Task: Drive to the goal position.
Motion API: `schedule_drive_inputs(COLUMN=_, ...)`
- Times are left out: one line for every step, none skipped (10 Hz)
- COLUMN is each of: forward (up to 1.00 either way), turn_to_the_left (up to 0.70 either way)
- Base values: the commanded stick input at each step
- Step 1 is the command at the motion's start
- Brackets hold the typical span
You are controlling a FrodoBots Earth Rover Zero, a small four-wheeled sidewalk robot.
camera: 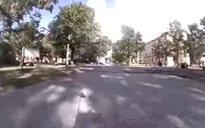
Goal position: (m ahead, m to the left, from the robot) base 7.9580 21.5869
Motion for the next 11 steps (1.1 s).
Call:
schedule_drive_inputs(forward=1.0, turn_to_the_left=0.0)
schedule_drive_inputs(forward=1.0, turn_to_the_left=0.0)
schedule_drive_inputs(forward=1.0, turn_to_the_left=0.0)
schedule_drive_inputs(forward=1.0, turn_to_the_left=0.0)
schedule_drive_inputs(forward=1.0, turn_to_the_left=0.0)
schedule_drive_inputs(forward=1.0, turn_to_the_left=0.0)
schedule_drive_inputs(forward=1.0, turn_to_the_left=0.0)
schedule_drive_inputs(forward=1.0, turn_to_the_left=0.0)
schedule_drive_inputs(forward=1.0, turn_to_the_left=0.0)
schedule_drive_inputs(forward=1.0, turn_to_the_left=0.0)
schedule_drive_inputs(forward=1.0, turn_to_the_left=0.0)
